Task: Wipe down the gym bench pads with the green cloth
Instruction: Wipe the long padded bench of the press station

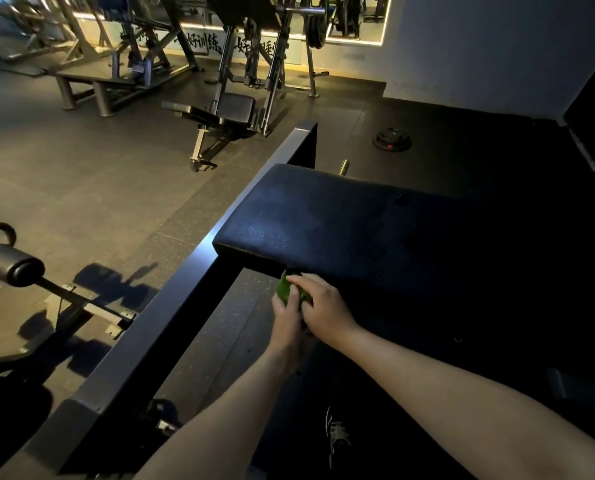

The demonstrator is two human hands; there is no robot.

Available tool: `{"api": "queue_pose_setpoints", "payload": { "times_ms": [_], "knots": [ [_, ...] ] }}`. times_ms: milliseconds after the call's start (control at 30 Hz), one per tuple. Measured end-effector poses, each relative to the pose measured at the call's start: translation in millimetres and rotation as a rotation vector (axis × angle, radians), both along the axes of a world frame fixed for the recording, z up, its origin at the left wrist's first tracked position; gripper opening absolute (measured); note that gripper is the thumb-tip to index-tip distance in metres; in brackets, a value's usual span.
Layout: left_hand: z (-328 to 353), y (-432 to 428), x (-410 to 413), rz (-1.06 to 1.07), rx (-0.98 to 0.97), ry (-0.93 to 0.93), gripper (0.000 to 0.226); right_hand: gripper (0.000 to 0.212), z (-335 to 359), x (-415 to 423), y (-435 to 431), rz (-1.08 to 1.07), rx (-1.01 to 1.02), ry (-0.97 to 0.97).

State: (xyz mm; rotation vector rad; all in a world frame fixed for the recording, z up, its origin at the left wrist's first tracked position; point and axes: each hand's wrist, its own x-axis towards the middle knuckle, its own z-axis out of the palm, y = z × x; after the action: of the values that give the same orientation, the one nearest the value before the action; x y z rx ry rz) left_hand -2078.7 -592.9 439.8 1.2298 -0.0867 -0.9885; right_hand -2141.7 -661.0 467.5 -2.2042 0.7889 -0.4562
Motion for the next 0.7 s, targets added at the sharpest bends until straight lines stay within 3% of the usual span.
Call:
{"api": "queue_pose_setpoints", "payload": {
  "times_ms": [100, 167, 267, 400, 600, 700],
  "knots": [
    [-2.9, -1.5, 15.8, 0.055, -0.083, 0.103, 0.027, 0.058, 6.7, 6.5, -5.3, 0.154, -0.017, 0.110],
    [-6.4, -5.3, 28.1, 0.094, -0.010, -0.022, 0.024, 0.060, 6.7, 1.2, -16.3, 0.181, -0.146, 0.123],
    [3.0, -8.5, 52.1, 0.290, 0.101, -0.186, 0.026, 0.058, 6.3, -18.1, -40.5, 0.001, -0.352, 0.196],
    [3.9, -28.2, 82.8, 0.371, 0.144, -0.246, 0.021, 0.065, -5.7, -45.2, -54.1, -0.084, -0.408, 0.463],
    [9.8, -63.5, 41.4, 0.364, 0.443, -0.324, 0.029, 0.067, -8.7, -41.5, -56.7, -0.092, -0.370, 0.381],
    [9.7, -67.3, 6.4, 0.307, 0.389, -0.393, 0.020, 0.066, -8.0, -43.4, -59.1, -0.098, -0.354, 0.351]
  ]
}}
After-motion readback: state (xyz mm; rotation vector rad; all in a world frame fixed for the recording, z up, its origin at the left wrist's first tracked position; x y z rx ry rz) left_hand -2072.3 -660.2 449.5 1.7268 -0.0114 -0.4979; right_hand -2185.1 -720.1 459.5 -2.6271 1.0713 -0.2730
